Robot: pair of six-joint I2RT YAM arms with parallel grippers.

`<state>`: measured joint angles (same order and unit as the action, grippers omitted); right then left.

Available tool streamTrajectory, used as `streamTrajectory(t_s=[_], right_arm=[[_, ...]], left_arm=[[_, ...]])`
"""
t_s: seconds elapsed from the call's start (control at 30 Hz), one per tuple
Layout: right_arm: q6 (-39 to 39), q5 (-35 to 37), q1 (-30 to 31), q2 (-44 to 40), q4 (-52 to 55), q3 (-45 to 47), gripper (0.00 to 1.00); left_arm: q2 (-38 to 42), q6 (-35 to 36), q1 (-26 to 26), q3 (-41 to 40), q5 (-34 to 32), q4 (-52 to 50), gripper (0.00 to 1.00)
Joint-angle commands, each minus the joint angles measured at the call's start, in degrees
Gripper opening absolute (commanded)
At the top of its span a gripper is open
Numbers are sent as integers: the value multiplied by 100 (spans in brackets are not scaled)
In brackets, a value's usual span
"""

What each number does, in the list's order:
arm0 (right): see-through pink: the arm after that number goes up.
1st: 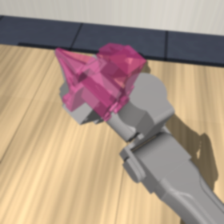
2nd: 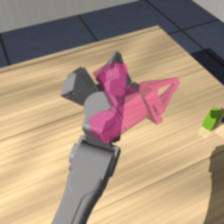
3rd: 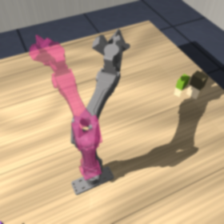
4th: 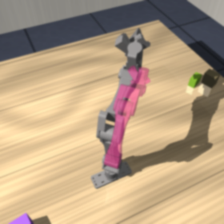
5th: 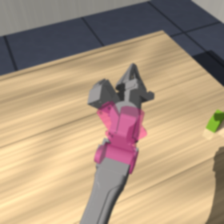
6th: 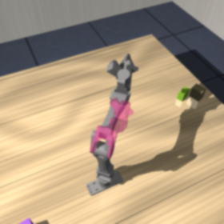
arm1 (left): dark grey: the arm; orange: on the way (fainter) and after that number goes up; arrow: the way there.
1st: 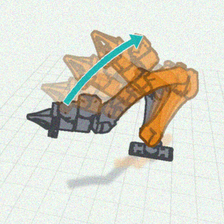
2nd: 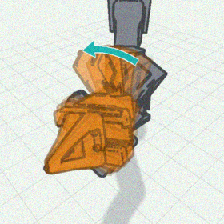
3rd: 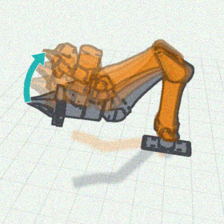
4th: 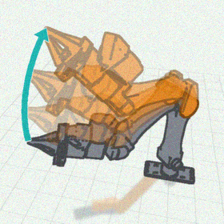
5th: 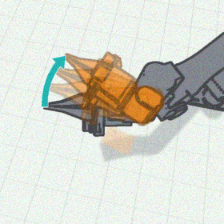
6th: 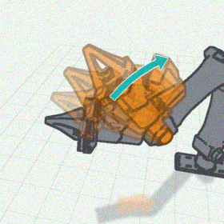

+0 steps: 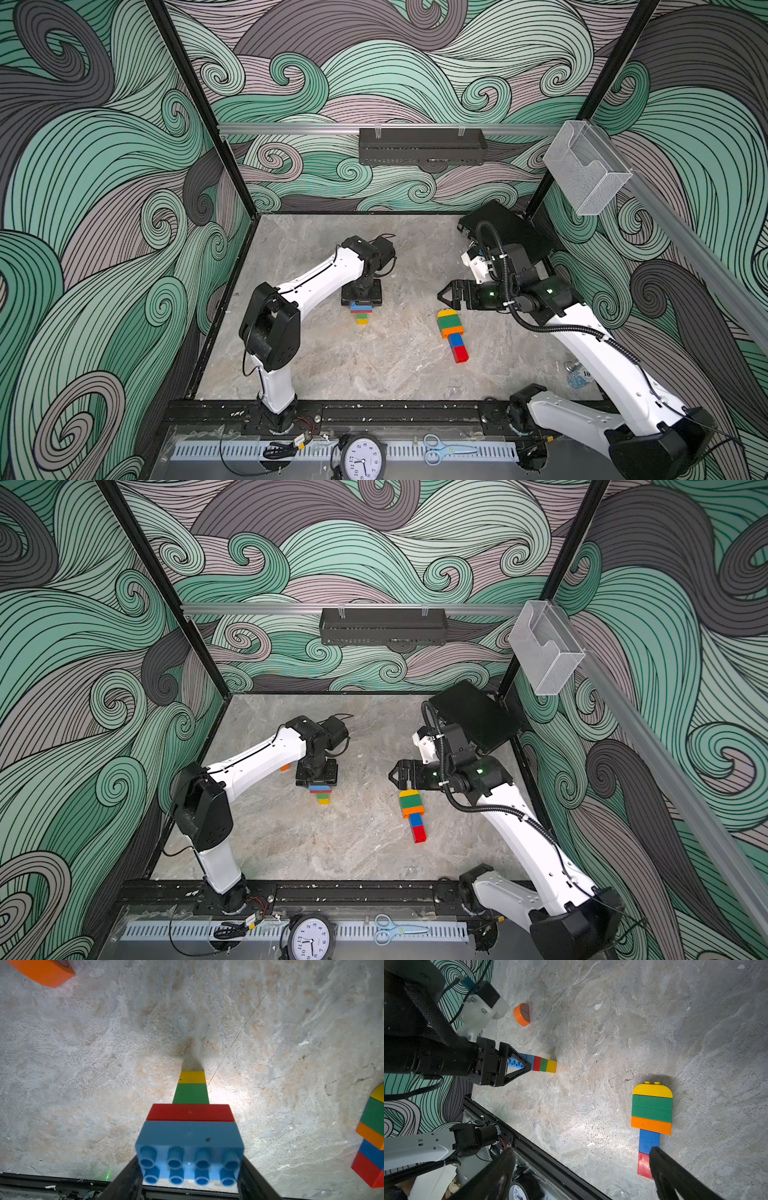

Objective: Assemble an ice cream with lego
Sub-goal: Assemble the lego brick with the lego brick.

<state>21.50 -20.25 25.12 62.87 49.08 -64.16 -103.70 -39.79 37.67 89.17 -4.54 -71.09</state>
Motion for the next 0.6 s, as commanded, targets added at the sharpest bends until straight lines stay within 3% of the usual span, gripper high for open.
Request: streamTrajectory(t_s=[0.0, 0.57], right_arm=[[-13, 96, 17, -56, 99, -158, 99], [8, 91, 19, -82, 127, -159, 99]], left_arm=[[60, 53, -50, 196, -157, -28, 68], [130, 70, -50, 118, -179, 24, 78]])
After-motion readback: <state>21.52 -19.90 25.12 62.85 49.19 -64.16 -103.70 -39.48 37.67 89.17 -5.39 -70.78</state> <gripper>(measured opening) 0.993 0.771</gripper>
